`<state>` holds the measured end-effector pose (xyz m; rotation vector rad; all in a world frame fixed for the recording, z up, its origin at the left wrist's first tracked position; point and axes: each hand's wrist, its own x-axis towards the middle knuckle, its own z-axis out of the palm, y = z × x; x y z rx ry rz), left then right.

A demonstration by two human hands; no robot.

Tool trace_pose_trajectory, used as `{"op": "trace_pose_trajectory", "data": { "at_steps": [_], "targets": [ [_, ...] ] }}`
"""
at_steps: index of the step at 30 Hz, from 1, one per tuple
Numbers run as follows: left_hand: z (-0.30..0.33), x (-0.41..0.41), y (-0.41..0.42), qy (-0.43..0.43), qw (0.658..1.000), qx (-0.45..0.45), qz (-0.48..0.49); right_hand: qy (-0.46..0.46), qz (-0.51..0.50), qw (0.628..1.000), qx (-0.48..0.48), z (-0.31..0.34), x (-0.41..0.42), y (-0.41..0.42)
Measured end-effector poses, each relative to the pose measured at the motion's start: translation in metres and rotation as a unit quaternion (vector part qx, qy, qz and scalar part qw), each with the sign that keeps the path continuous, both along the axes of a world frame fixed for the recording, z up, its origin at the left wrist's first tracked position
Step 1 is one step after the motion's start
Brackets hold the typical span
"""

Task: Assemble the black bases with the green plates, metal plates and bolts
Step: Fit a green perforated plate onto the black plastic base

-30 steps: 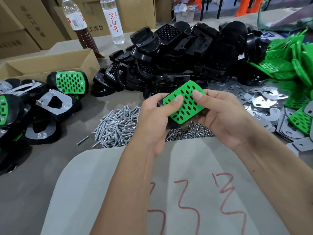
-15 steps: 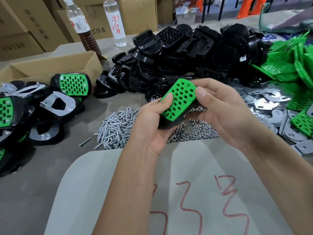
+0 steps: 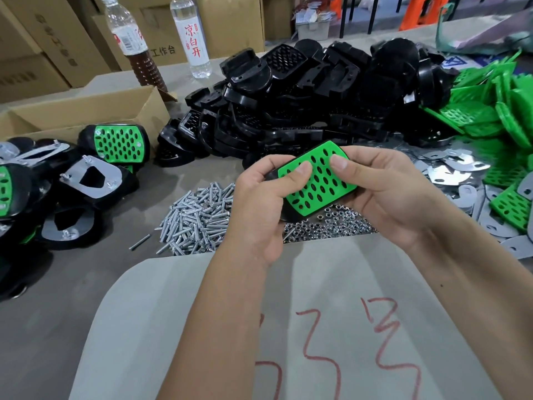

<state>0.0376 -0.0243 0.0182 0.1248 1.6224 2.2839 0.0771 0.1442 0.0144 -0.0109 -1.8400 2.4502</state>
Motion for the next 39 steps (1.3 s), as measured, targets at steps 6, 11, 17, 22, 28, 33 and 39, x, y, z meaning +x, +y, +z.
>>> {"op": "trace_pose_trajectory", "data": {
  "at_steps": [6,11,17,22,28,33,39],
  "targets": [
    [0.002,-0.003,-0.006,-0.012,0.999,0.017,-0.045,0.000,-0.003,1.000,-0.003,0.001,0.000,-0.001],
    [-0.002,0.000,-0.006,0.020,0.995,-0.086,-0.039,0.005,-0.060,0.997,0.056,-0.004,-0.001,-0.003],
    [-0.002,0.000,-0.007,0.047,0.988,-0.141,-0.051,-0.014,-0.070,0.994,0.080,-0.005,-0.001,-0.003],
    [-0.003,0.000,-0.005,0.058,0.989,-0.135,-0.031,-0.007,-0.087,0.989,0.118,-0.002,-0.001,0.000],
    [-0.001,0.002,-0.001,0.055,0.996,-0.075,0.001,-0.030,-0.002,0.994,0.105,0.001,0.000,0.005],
    [0.002,0.003,-0.005,0.036,0.999,-0.013,-0.036,-0.008,0.053,0.997,0.052,0.008,0.002,0.010],
    [-0.002,0.000,-0.009,0.010,0.996,0.037,-0.078,0.014,0.038,0.999,0.030,0.006,0.002,0.006]
  ]
}}
